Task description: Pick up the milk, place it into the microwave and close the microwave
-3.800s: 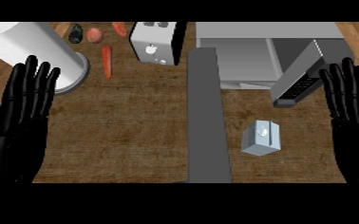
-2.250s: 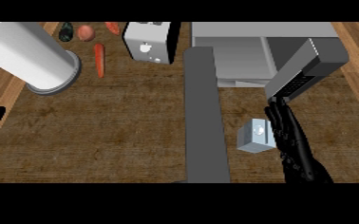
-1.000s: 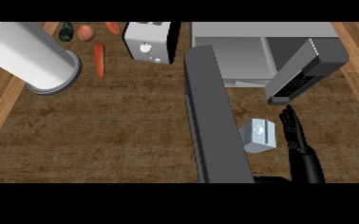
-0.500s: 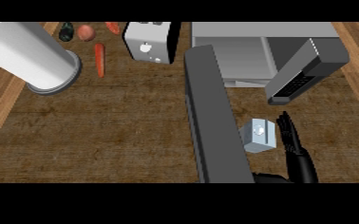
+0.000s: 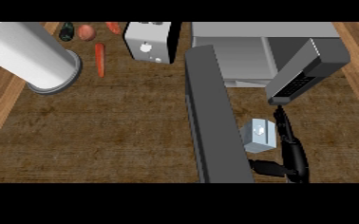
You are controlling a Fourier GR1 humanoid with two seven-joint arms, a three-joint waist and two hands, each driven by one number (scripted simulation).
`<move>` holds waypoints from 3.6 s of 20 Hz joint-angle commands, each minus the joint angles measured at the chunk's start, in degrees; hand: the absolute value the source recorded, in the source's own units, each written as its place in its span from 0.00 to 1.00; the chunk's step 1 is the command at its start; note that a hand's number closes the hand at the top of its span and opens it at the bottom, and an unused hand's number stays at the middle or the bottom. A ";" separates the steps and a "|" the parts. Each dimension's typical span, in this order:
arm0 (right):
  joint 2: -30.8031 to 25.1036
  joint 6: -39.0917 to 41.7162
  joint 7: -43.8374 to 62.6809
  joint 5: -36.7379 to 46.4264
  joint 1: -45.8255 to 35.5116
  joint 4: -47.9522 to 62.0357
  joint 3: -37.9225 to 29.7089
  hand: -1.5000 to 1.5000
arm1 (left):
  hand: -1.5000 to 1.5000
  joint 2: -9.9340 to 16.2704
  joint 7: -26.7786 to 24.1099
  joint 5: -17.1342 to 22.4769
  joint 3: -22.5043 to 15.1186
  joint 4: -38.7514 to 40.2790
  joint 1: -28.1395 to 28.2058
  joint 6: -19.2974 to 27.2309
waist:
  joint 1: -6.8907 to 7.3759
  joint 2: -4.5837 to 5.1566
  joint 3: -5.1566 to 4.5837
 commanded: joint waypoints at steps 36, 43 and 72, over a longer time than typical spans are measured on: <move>-4.73 14.51 -16.47 0.07 -23.03 22.44 -1.18 1.00 | 0.00 1.16 -0.39 4.67 7.86 6.52 -1.32 -6.85 | -0.27 -0.17 -0.06; -2.02 9.83 -5.04 -1.08 -23.35 11.73 -0.95 1.00 | 0.00 3.58 4.07 8.09 9.77 5.89 -2.72 -5.39 | -0.19 -0.10 -0.04; -4.36 -24.70 1.60 12.76 -60.64 49.38 -6.36 1.00 | 0.00 4.07 0.60 3.96 8.17 12.23 -8.28 -8.54 | 5.49 2.43 0.14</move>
